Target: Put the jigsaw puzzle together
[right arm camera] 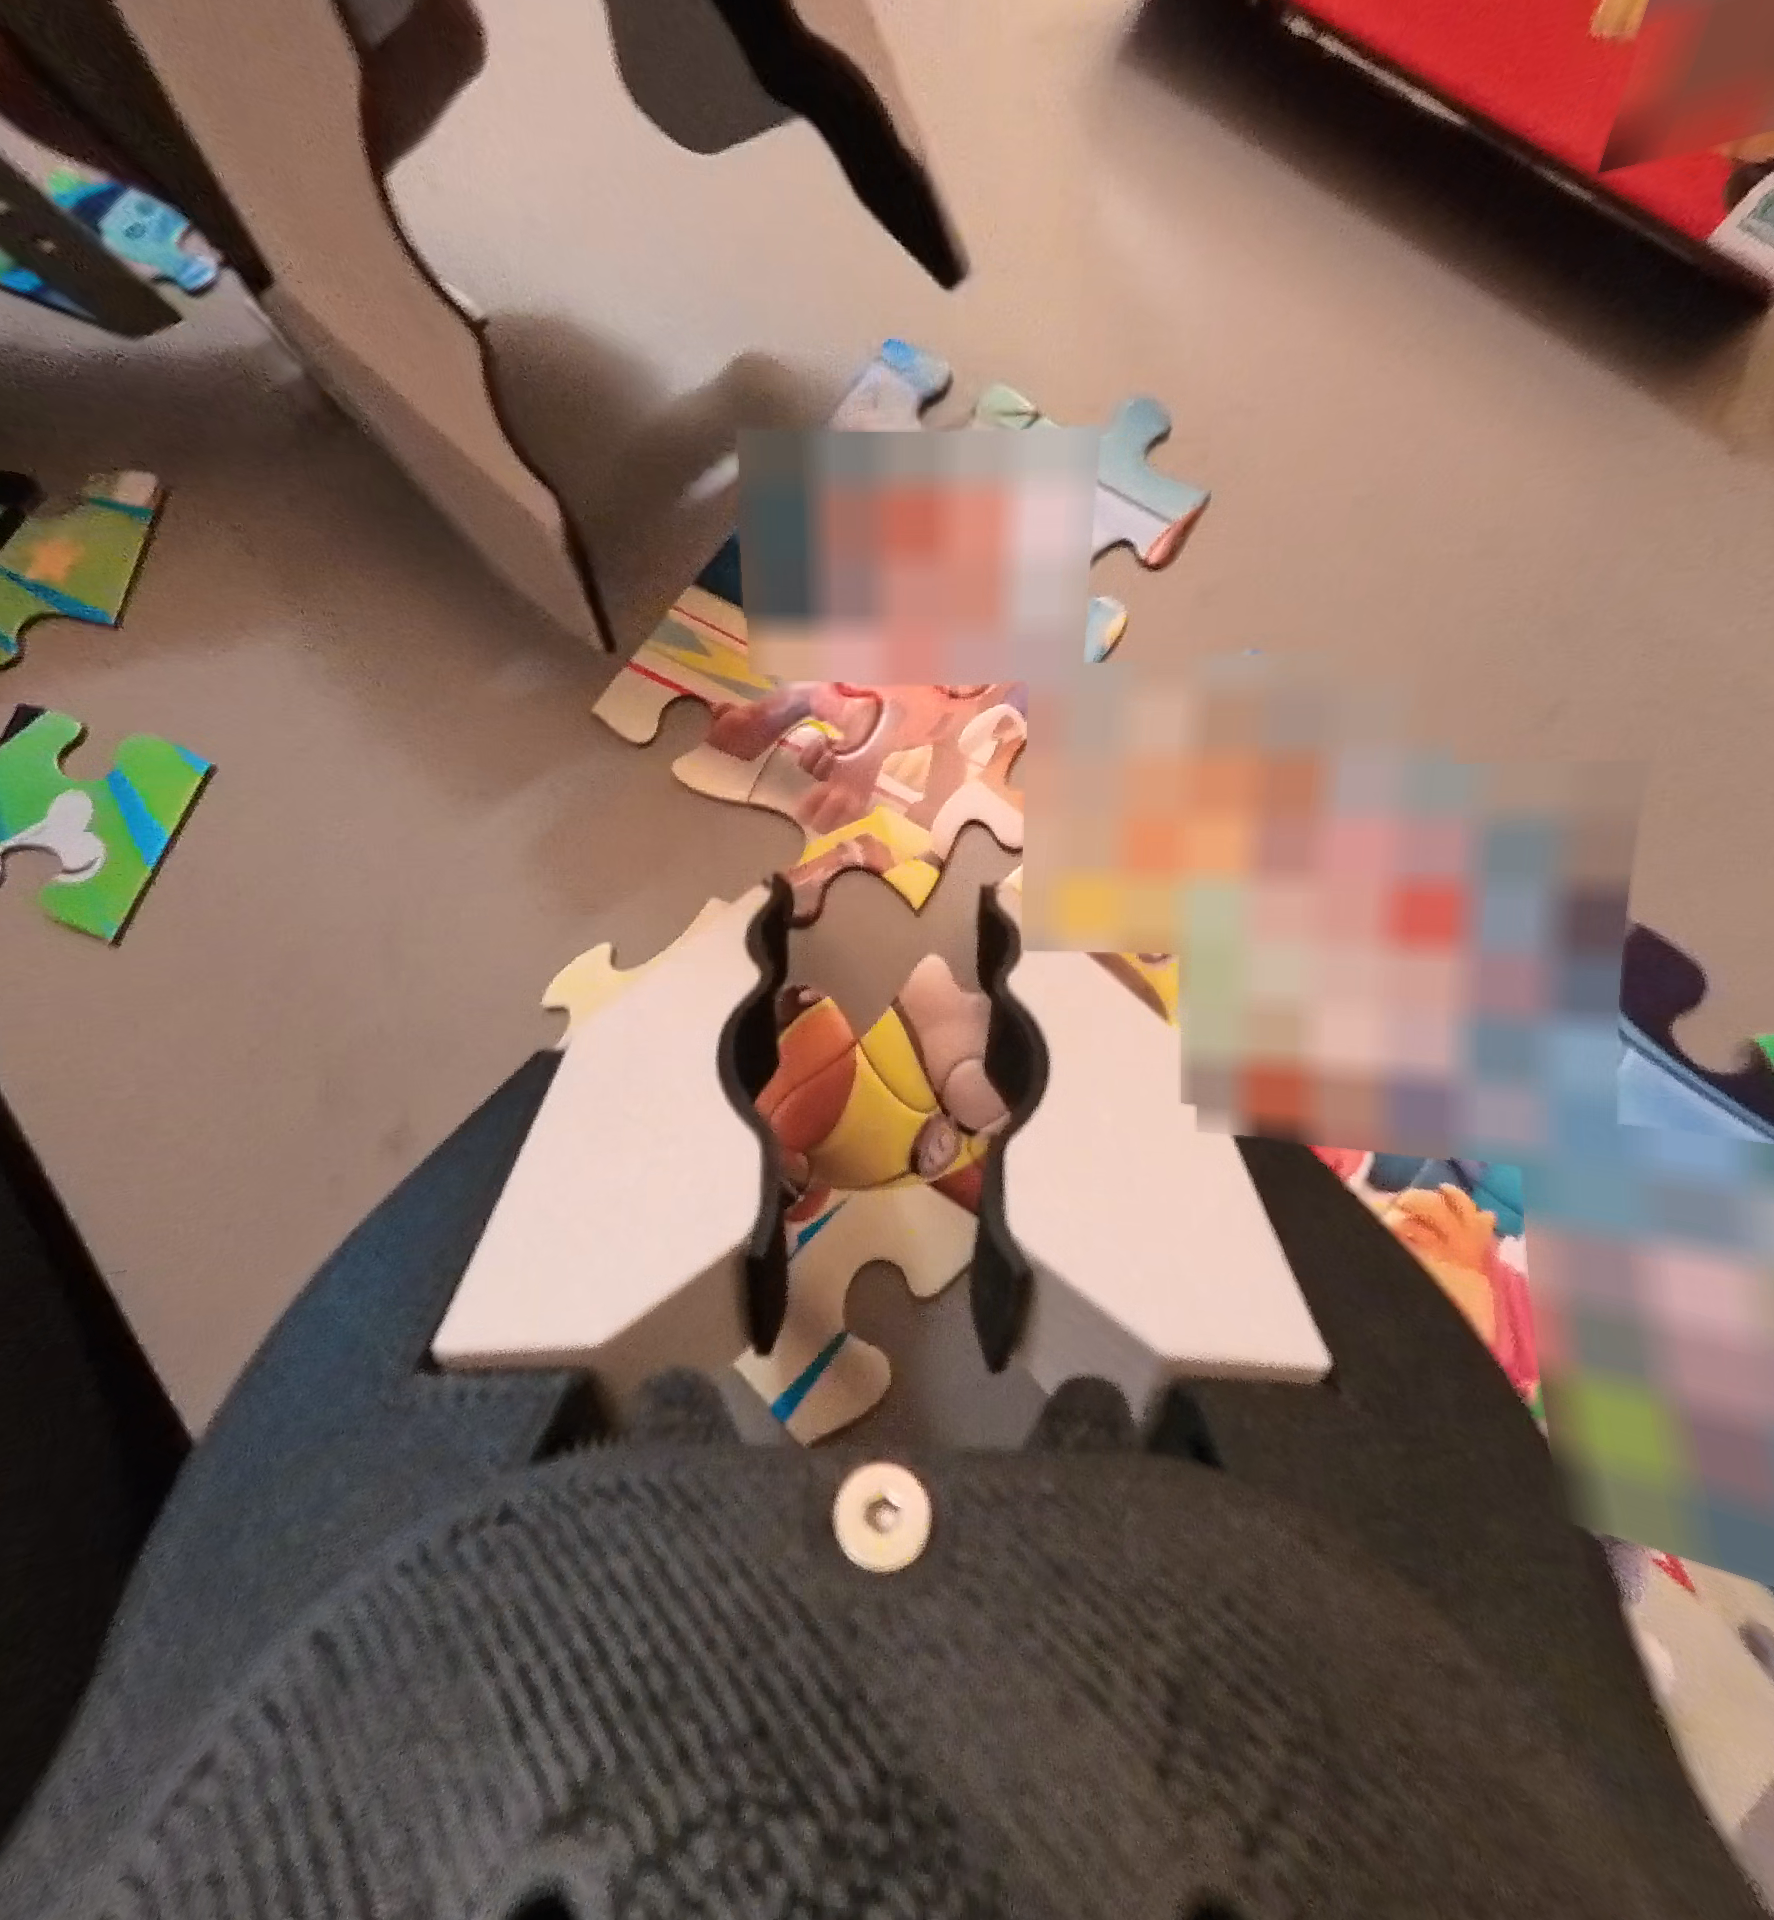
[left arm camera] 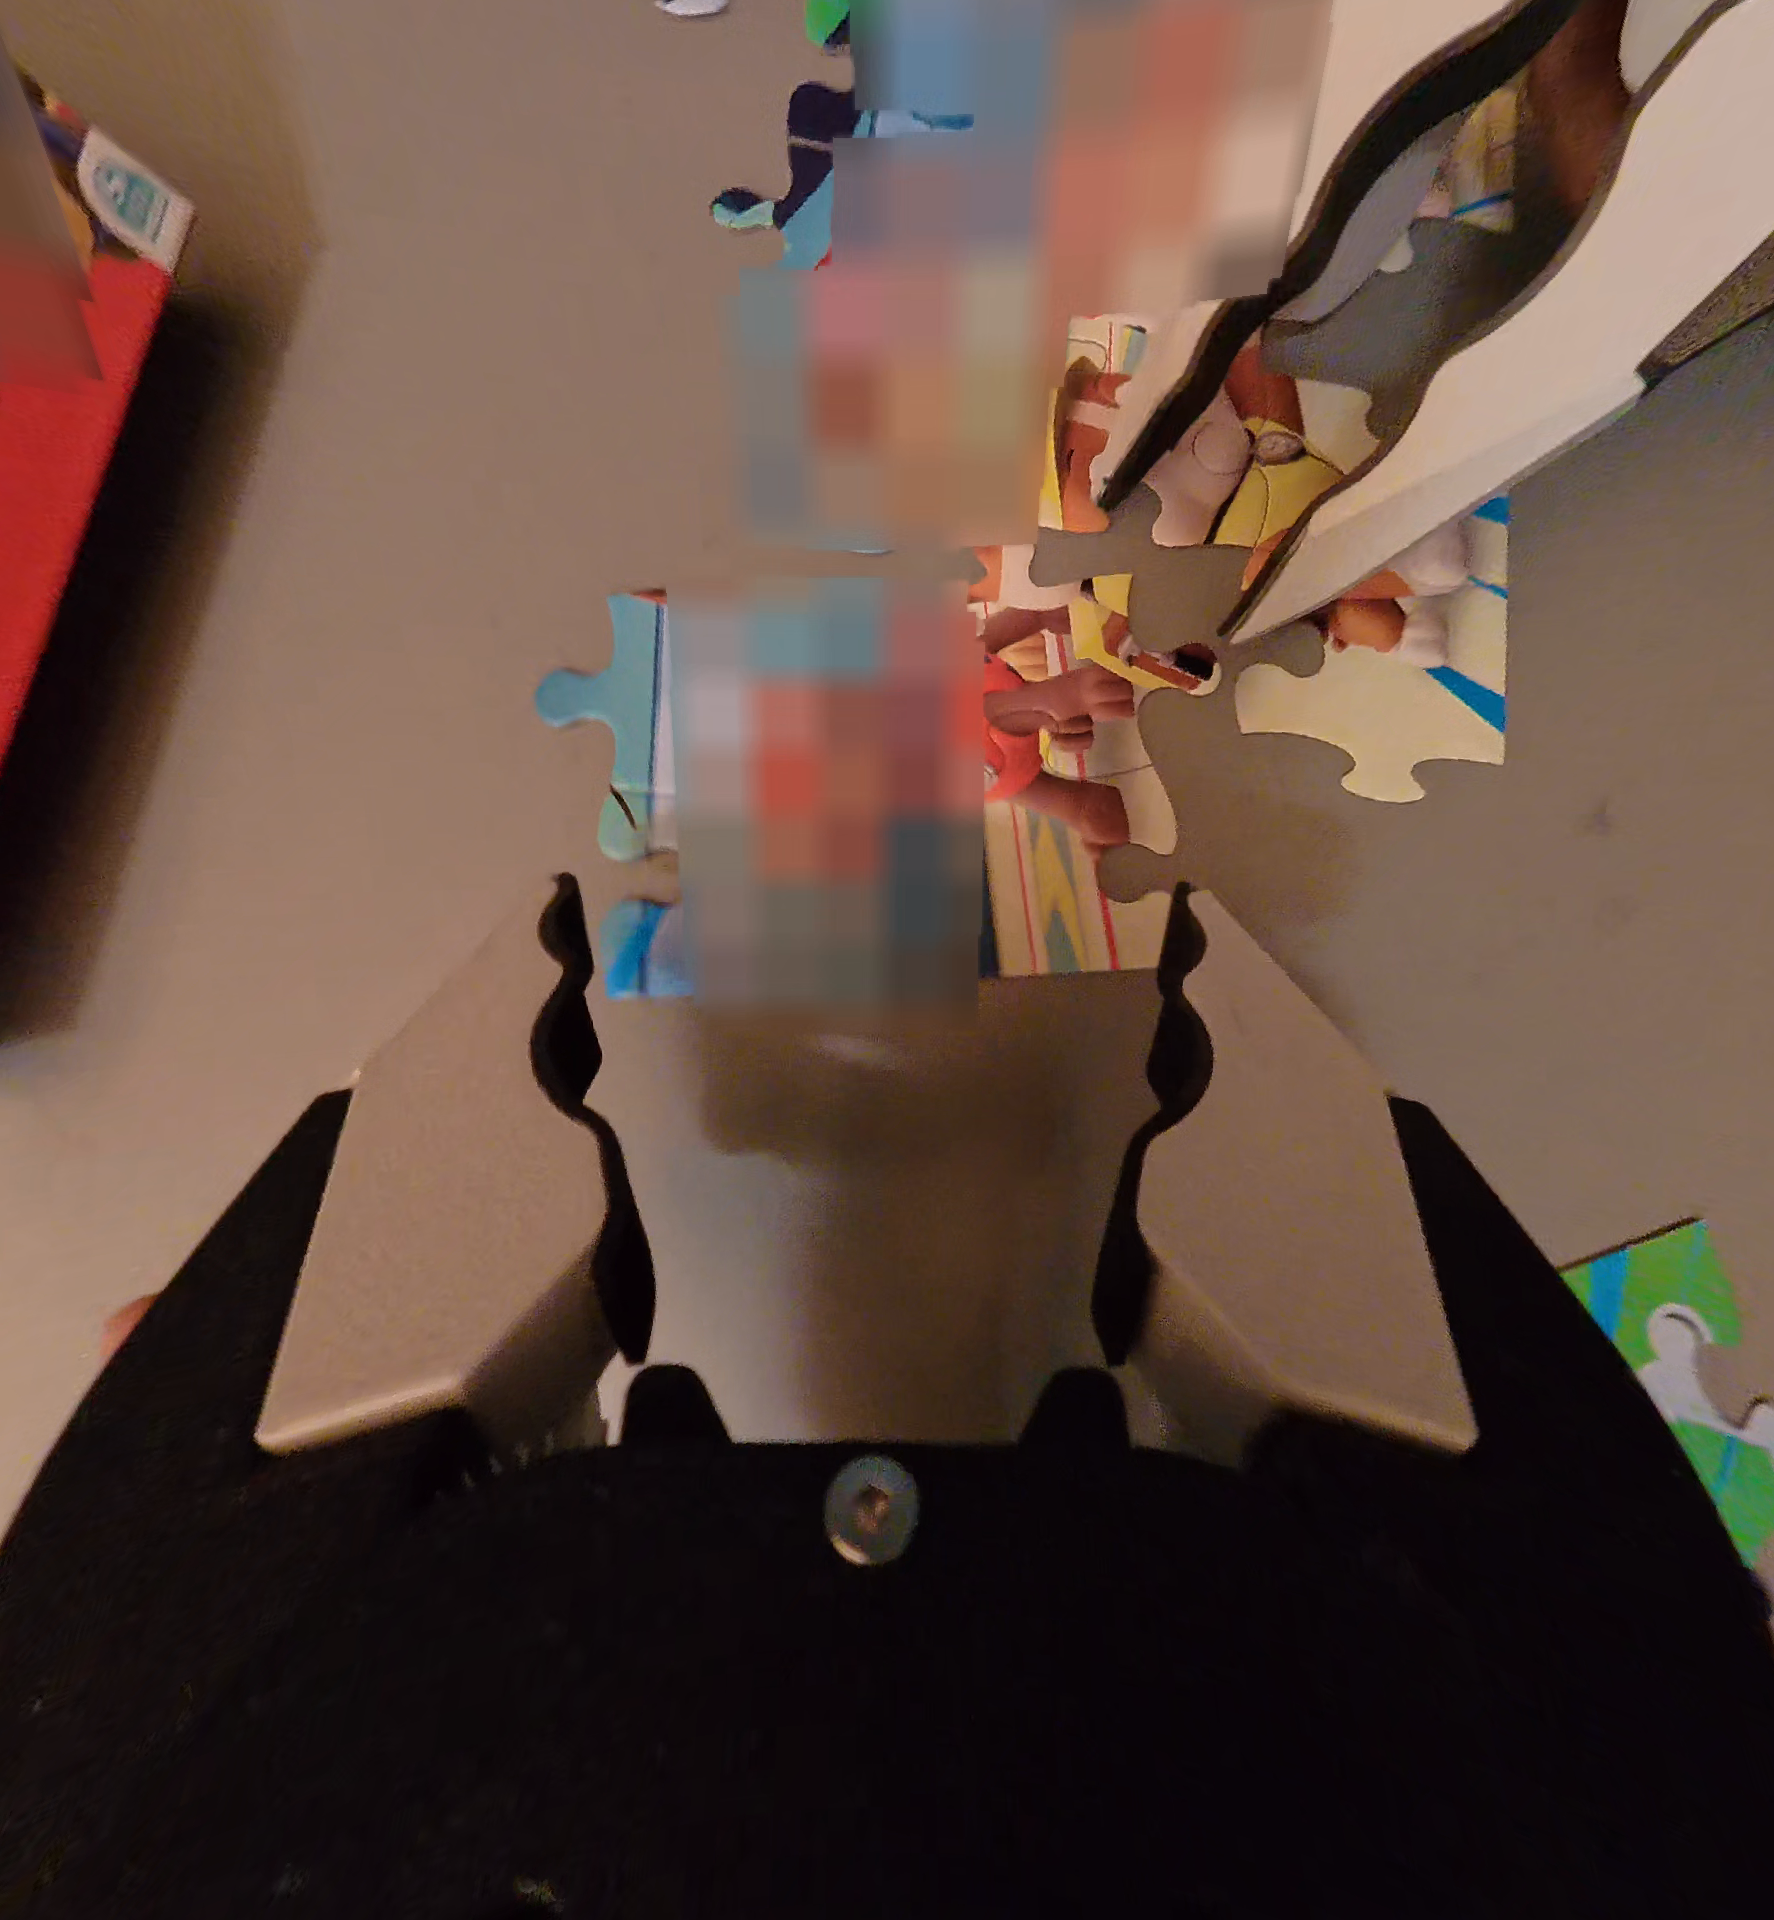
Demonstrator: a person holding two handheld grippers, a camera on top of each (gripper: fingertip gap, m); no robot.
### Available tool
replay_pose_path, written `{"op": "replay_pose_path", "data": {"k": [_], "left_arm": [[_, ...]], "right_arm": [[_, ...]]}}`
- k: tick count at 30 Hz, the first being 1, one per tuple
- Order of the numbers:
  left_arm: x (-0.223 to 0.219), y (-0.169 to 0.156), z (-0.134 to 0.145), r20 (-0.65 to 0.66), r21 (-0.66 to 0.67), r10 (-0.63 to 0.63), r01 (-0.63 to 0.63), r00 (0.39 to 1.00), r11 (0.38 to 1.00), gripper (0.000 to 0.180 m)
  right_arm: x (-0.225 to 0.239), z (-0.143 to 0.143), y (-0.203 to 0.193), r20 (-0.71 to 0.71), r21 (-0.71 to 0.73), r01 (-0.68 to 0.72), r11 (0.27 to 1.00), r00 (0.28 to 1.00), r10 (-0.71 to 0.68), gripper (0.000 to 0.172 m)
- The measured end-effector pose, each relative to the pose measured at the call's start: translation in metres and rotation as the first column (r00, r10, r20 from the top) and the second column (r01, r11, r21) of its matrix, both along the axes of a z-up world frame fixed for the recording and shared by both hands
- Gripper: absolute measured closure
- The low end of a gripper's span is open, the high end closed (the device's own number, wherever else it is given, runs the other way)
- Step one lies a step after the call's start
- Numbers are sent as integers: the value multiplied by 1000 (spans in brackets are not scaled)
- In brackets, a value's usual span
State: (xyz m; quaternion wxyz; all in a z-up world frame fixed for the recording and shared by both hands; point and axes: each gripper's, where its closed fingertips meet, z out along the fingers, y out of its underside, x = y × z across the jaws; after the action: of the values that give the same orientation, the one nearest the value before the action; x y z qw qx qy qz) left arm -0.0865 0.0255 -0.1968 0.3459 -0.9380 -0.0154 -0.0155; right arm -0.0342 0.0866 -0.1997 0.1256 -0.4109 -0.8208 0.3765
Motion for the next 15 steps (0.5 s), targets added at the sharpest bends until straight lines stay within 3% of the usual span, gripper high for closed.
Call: {"op": "replay_pose_path", "data": {"k": [3,12,15], "left_arm": [[-2,-9,-5,-46,-13,144,-144,989,989,68],[7,-23,-14,62,-31,327,-326,943,945,65],[11,-29,-11,131,-15,391,-392,911,920,73]], "right_arm": [[4,-4,-4,31,-27,-20,999,999,20,135],[8,-5,-31,42,-15,-94,995,995,94,132],[5,-5,-25,17,26,-81,996,997,81,133]]}}
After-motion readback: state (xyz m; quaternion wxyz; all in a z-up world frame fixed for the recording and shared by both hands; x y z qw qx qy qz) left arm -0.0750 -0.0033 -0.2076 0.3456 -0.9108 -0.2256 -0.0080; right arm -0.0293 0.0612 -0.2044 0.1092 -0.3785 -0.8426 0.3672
